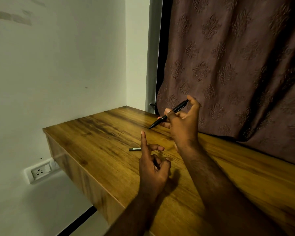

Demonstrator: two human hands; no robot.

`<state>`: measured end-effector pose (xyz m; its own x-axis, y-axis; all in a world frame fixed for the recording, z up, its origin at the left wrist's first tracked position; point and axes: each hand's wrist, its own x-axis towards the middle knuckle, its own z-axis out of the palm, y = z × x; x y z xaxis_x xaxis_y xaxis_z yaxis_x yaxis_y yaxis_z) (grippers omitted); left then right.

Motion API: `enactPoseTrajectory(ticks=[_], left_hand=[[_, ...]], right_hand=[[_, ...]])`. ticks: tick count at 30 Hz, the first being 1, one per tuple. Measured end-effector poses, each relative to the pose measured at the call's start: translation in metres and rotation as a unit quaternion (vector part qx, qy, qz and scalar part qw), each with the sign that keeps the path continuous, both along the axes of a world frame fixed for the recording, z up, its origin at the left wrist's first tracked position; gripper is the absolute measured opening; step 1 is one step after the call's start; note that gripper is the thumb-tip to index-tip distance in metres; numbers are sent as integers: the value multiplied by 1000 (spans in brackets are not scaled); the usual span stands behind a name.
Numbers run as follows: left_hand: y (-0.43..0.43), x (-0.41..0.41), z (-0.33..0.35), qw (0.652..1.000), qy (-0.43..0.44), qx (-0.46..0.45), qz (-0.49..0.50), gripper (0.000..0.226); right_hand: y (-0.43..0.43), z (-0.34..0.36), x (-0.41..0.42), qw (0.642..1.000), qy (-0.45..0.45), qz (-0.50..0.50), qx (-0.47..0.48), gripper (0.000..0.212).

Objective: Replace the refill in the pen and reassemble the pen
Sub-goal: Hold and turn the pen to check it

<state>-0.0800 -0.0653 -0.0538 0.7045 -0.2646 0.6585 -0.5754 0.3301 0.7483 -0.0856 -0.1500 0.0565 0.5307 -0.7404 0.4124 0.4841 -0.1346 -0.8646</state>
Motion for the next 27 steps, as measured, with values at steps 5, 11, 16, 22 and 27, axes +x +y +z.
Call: enactPoseTrajectory(ticks=[5,11,16,22,27], left_hand=[[1,-1,0,1000,-5,-6,-5,95],[1,-1,2,1000,-9,-6,-10,96],[1,-1,2,1000,-14,-4,-7,95],[1,-1,1,1000,-8,-6,-11,97],[2,-2,3,1000,-8,-6,-11,94]], right_hand=[[-4,-1,0,1000,1,-11,-10,65],[-1,0,1,1000,4,-2,-29,66],[1,1,0,1000,-2,20,-12,65],[1,0,-1,1000,-11,4,0,63],[1,2,-3,999,-26,15,17,67]])
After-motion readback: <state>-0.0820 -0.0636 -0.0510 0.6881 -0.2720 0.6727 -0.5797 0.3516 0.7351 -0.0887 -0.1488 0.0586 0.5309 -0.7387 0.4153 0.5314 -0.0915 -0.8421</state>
